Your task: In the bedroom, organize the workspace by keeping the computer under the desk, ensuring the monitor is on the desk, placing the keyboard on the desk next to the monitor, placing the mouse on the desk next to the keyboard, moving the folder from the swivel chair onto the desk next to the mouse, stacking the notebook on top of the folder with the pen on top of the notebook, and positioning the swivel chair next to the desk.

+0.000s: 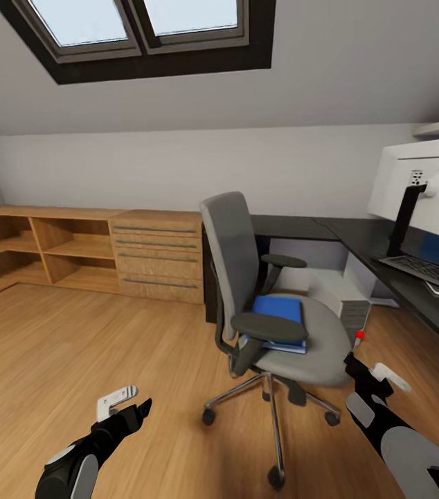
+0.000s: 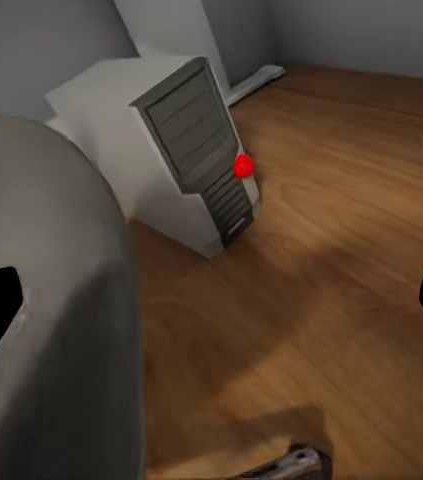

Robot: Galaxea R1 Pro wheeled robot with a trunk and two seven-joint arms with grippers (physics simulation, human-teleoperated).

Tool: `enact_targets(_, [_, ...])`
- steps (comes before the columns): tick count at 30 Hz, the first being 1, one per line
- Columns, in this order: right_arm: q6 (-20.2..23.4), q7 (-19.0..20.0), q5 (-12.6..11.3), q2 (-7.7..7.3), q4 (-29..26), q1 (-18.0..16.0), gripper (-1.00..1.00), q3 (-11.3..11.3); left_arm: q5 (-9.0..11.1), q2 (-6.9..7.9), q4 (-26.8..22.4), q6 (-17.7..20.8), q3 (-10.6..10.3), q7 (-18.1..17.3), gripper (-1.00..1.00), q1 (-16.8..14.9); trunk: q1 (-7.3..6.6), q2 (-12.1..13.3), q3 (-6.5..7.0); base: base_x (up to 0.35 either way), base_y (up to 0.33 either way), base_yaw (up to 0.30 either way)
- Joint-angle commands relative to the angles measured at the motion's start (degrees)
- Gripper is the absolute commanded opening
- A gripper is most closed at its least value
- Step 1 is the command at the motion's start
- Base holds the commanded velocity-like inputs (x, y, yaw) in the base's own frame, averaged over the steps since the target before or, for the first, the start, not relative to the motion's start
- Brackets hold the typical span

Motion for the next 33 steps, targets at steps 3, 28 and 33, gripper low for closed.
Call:
enact_targets(3, [0.87,-0.01,-0.67,-0.10,-0.03,-0.03,1.00,0.16,0.58,-0.05,-0.03,0.33,0.04,0.24,1.00,-0.03,0.02,-0.02,-0.06,0.316,0.000,0.000])
enact_targets(28, [5.11,-0.05,-5.32,-1.46,-0.74,-0.03,1.00,0.14,0.57,-0.05,-0.10,0.27,0.09,0.25,1.00,-0.03,0.02,-0.02,-0.06,0.092,0.000,0.001])
enact_targets(33, [5.17,-0.06,-5.25,-1.29,-0.81,-0.03,1.00,0.17,0.57,-0.05,-0.08,0.28,0.10,0.25,1.00,-0.03,0.02,-0.02,-0.06,0.000,0.000,0.176])
